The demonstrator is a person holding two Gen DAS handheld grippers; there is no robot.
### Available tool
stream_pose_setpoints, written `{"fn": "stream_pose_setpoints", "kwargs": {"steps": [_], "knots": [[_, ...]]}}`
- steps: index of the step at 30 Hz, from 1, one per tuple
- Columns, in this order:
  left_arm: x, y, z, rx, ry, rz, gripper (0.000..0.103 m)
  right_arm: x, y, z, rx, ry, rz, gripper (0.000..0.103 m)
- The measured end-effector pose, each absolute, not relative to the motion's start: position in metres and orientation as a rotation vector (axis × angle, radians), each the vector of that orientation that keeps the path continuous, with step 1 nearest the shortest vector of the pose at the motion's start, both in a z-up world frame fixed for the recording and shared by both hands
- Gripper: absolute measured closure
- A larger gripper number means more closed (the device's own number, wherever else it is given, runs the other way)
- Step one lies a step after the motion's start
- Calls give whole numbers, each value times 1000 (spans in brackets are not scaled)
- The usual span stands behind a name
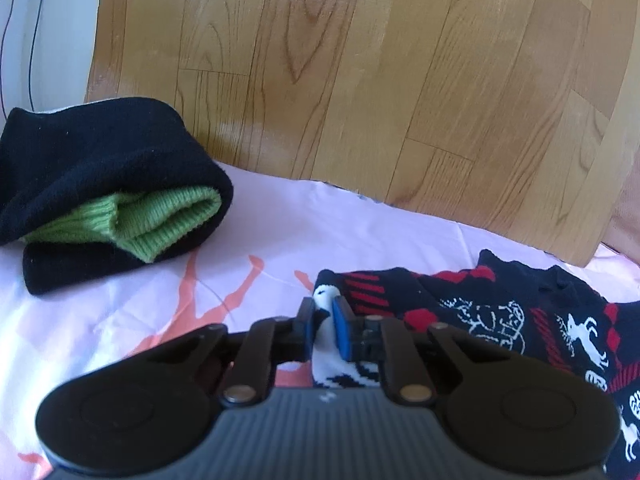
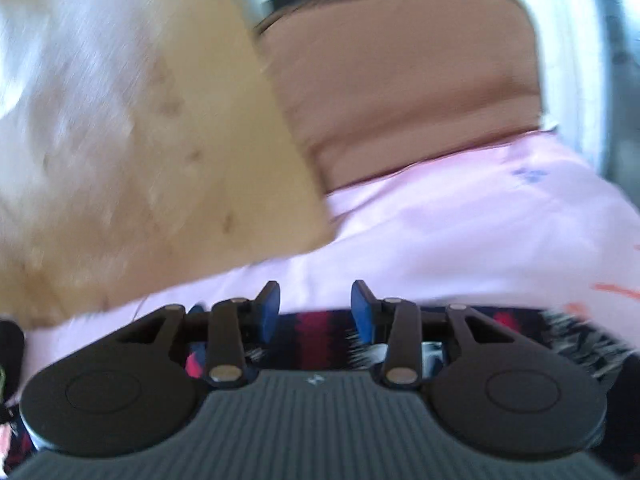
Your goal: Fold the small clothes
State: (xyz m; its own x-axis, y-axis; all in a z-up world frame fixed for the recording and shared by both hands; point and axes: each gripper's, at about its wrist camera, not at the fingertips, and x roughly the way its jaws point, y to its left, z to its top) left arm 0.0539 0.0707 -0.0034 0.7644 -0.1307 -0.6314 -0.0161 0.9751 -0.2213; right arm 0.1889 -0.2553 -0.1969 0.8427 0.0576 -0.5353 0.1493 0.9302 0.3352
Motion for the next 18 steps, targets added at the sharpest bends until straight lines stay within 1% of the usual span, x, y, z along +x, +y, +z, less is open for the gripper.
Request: {"fn": "stream_pose_setpoints", "kwargs": {"steps": [1,3,4,6,7,9,13,16,18], "knots": [[54,70,-3,-211,699,-58,88,182,-267,-195,396,563,-73,60],[53,68,-3,-194,696,-53,87,161,-292,-185,419,543,-123,60],[52,67,-2,-191,695,-48,81,148,-305,-179,431,534,-139,60],[52,68,-2,-187,690,-32,74,115,-338,-162,477,527,-143,60],[52,70,-2,-193,691,-28,71,101,-345,-161,505,531,-125,60],[53,73,-2,-210,696,-27,69,65,-365,-149,555,541,-77,60],[52,74,-4,-212,697,-14,63,15,-377,-153,656,615,-17,59],[52,75,-4,-212,694,-7,61,1,-382,-180,820,671,-48,59],[52,75,-5,-214,694,-6,61,-5,-389,-196,961,637,-76,55]]}}
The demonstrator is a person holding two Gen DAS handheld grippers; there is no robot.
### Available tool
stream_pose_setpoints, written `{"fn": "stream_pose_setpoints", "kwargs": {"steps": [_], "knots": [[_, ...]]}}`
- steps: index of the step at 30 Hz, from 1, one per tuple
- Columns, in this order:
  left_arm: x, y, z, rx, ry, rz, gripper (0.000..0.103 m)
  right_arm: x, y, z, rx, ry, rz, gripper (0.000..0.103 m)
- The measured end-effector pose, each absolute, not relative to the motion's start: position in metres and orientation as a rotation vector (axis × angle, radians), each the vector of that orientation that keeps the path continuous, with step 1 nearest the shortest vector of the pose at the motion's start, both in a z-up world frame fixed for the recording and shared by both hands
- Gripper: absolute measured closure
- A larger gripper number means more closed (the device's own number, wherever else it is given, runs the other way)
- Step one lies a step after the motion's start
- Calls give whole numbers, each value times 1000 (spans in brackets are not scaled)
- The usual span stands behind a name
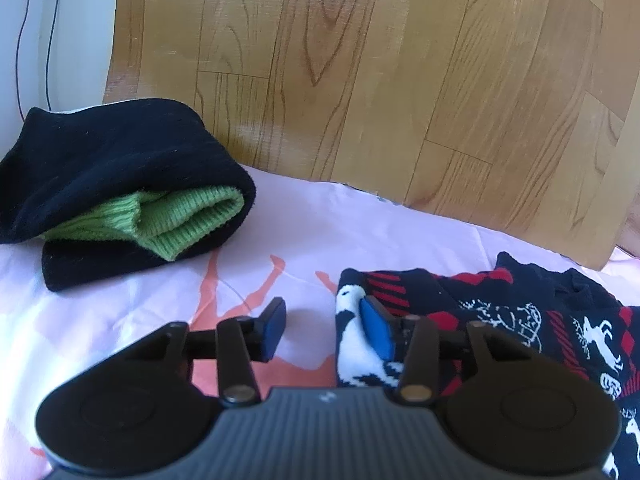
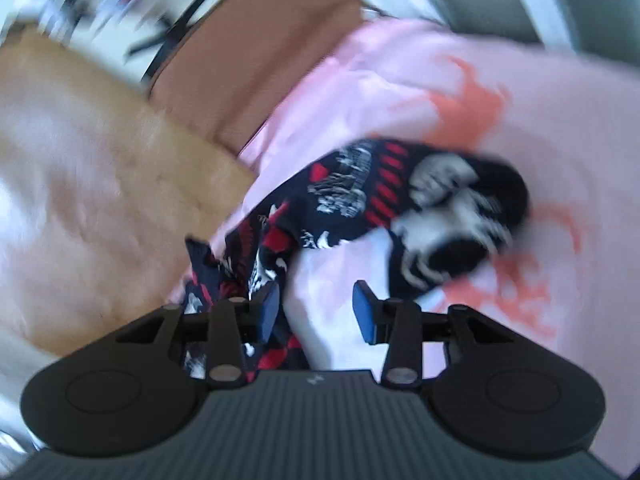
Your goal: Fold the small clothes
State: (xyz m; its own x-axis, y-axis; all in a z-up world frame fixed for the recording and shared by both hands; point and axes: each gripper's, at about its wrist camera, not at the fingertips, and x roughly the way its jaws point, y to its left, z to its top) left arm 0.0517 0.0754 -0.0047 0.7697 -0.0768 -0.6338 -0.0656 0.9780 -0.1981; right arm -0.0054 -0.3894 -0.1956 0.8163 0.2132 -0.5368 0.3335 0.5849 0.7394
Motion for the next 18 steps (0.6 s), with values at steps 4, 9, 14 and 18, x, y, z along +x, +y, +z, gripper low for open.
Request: {"fn": "stream_pose_setpoints", "kwargs": {"steps": [4,9,14,18], "knots": [[51,74,-4,-208,694,-6,60,1,-406,-206,1063,520,-185,50],[52,75,-5,-212,697,-8,60,33,-428,-200,926,418,-333,89],[52,74,-3,-212,700,-13,60,52,-474,-176,918,335,-474,95],[45,81,10,-250,650,-18,60,75,-429,-112,681,251,-291,95]]}}
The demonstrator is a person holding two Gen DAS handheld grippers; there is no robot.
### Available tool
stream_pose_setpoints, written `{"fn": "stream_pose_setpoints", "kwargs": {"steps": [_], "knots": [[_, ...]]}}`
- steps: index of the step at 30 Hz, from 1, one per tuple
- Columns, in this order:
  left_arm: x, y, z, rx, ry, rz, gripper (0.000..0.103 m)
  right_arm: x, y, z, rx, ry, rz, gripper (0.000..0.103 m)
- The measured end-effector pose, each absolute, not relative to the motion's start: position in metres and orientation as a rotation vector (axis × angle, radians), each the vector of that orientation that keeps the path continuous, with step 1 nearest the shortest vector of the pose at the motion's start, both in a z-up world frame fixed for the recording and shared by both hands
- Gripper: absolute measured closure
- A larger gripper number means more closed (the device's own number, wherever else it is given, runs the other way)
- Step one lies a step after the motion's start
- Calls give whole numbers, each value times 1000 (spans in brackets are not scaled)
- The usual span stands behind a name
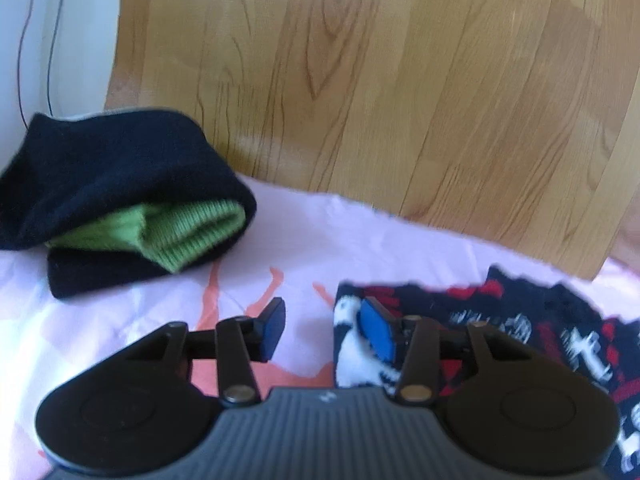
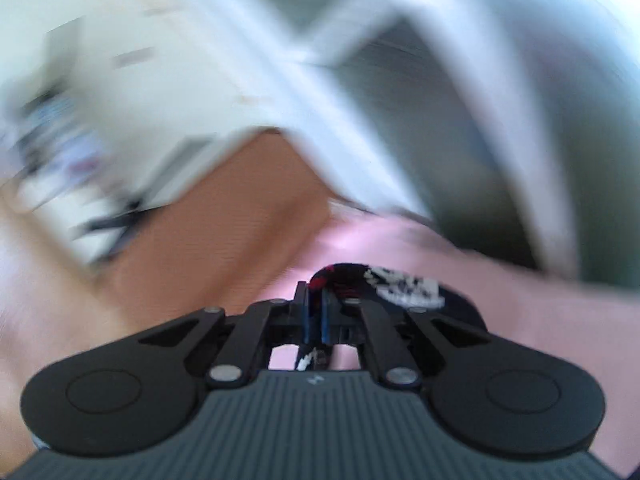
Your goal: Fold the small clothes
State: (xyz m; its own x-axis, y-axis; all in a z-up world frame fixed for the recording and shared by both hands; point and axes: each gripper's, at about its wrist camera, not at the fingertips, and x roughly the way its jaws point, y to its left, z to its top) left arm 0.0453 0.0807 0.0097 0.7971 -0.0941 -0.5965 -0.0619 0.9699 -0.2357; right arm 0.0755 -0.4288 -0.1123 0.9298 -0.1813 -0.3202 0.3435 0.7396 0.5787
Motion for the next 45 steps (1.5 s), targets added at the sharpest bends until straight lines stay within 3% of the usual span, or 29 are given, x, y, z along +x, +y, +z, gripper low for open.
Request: {"fn": "stream_pose_setpoints", "kwargs": {"steps": [3,6,9,13,14,15,16,19,25,29,36,37,40,45], "knots": [[35,88,25,-286,576,-36,60,87,-350,-66,362,203,-102,95],[28,94,36,-311,524,-66,57,81,-247,-55,-1,164,138,94],[29,98,38,-347,522,-145,51,53,-145,-92,-404,170,437,94],[36,94,33,-370,578,-250,49,31,-72,-185,-806,382,668,93],[36,91,32,-355,586,-256,49,22,-70,-199,-857,328,644,85],[37,89,31,-345,590,-258,49,15,-71,-203,-880,288,626,84],[37,87,30,-341,595,-262,49,15,-74,-200,-862,305,619,83],[39,85,25,-340,614,-263,49,15,-100,-170,-692,373,643,62],[42,102,23,-406,626,-185,49,30,-127,-114,-427,411,650,61],[44,126,22,-504,630,-124,49,65,-91,-82,-301,447,693,62],[42,153,30,-543,587,-34,49,147,-3,-117,-269,764,656,61],[42,155,30,-546,586,-26,49,158,5,-127,-285,806,614,62],[42,159,31,-562,590,-29,49,181,2,-134,-189,882,577,92],[41,154,32,-555,594,-48,49,149,-52,-70,249,745,737,92]]}}
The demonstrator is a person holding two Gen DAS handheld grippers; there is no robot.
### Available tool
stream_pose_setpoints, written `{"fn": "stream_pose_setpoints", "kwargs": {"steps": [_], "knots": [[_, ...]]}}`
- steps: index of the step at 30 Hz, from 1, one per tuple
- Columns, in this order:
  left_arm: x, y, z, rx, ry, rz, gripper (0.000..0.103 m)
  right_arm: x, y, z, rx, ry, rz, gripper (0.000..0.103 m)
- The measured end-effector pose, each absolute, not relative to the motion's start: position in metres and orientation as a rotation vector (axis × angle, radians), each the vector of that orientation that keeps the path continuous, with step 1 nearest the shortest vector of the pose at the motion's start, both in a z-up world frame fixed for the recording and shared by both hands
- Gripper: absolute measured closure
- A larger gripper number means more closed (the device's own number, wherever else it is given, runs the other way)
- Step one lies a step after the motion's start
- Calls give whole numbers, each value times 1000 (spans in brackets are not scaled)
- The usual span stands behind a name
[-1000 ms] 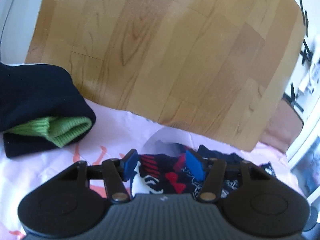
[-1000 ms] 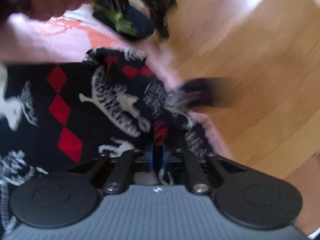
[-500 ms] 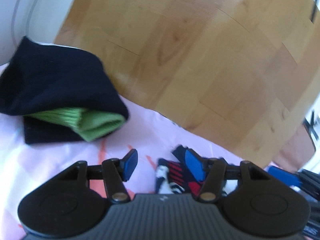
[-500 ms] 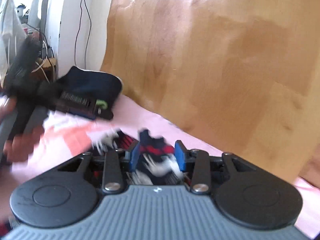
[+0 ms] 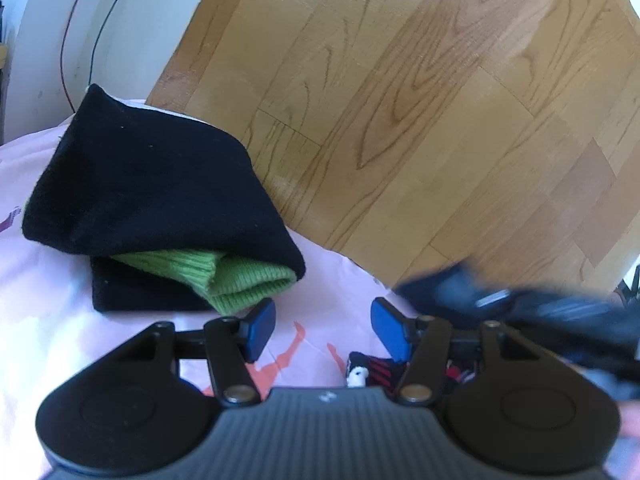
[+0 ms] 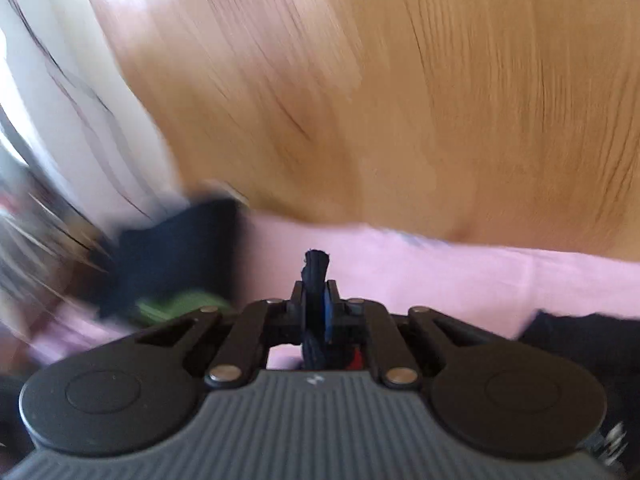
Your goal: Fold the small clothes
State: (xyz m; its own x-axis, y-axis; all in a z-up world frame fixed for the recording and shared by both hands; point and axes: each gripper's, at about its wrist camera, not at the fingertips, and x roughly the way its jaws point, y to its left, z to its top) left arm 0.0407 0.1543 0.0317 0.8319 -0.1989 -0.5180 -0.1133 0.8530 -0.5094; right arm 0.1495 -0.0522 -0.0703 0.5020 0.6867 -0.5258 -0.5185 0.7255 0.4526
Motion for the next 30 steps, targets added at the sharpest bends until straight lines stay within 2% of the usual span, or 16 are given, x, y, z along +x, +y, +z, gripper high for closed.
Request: {"fn": "stream_pose_setpoints", "kwargs": {"steps": [3,6,9,12,15,17,19,23,30], "knots": [[41,147,29,-538,610,-70,49,106,-106,-33,396,592,828,92],[41,137,29,-506,623,-97,49,76,-181,-28,454,500,706,92],[41,127,27,-483,638,-124,49,46,-261,-51,445,506,436,92],[42,118,23,-461,657,-144,49,21,-309,-82,382,595,230,91],[41,113,21,-434,664,-149,49,1,-335,-100,371,682,174,82],[41,113,21,-429,661,-145,49,-12,-346,-91,338,647,115,65],[41,115,22,-436,661,-142,49,-28,-359,-74,336,551,19,63],[44,117,18,-446,685,-136,49,-32,-342,-45,310,463,42,63],[42,116,20,-445,680,-141,49,-9,-233,-29,5,553,436,67]]}}
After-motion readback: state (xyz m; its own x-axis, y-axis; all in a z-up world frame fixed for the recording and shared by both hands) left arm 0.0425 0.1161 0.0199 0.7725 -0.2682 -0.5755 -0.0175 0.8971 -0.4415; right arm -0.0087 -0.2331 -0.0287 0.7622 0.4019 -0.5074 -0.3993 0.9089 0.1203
